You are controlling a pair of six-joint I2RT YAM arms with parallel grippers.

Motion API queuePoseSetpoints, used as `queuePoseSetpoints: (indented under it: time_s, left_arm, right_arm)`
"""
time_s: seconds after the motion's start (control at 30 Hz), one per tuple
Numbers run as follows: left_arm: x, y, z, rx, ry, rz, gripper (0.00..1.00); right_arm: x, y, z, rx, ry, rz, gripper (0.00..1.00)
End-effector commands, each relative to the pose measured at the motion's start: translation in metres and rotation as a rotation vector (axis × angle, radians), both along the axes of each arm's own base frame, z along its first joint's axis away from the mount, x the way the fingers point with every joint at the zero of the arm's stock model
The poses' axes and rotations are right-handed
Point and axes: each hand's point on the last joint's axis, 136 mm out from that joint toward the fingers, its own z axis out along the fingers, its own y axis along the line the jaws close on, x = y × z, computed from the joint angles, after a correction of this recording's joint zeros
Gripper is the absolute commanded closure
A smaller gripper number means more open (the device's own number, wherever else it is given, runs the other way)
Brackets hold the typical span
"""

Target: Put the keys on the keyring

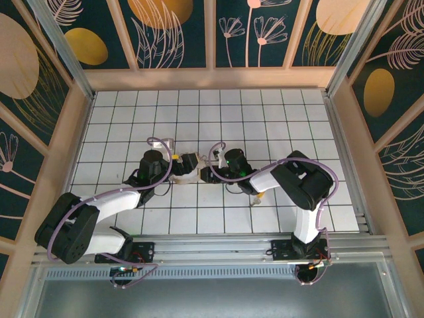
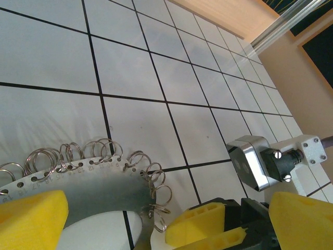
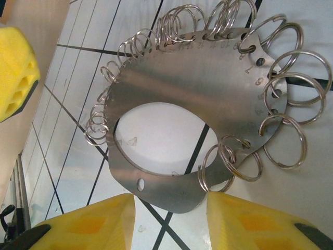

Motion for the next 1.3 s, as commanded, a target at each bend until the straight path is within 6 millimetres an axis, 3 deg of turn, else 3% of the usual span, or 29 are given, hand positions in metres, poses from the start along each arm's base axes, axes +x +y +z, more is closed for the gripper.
queuePoseSetpoints:
  time_s: [0.0,0.27,0.43,0.8,1.27]
  left_arm:
    - [0.001,-0.001,0.003,-0.020,-0.007,-0.001,0.01]
    - [0.003,0.012,0.004,0.008,-0.015,0.060,0.01]
    - [0.004,0.022,0.004,0.049,-0.024,0.102,0.01]
    - [0.006,0.031,0.009,0.094,-0.046,0.138,0.01]
    - [0.007,0.029,0.005,0.093,-0.038,0.132,0.01]
  right_arm:
    - [0.004,0.001,0.009,-0.021,-0.049,0.001,0.59]
    - [0.015,-0.021,0.029,-0.097,-0.148,-0.095,0.59]
    - [0.015,-0.027,0.023,-0.204,-0.180,-0.093,0.59]
    - [0.006,-0.013,0.000,-0.338,-0.199,-0.045,0.68]
    - [0.016,0.002,-0.007,-0.332,-0.197,-0.042,0.71]
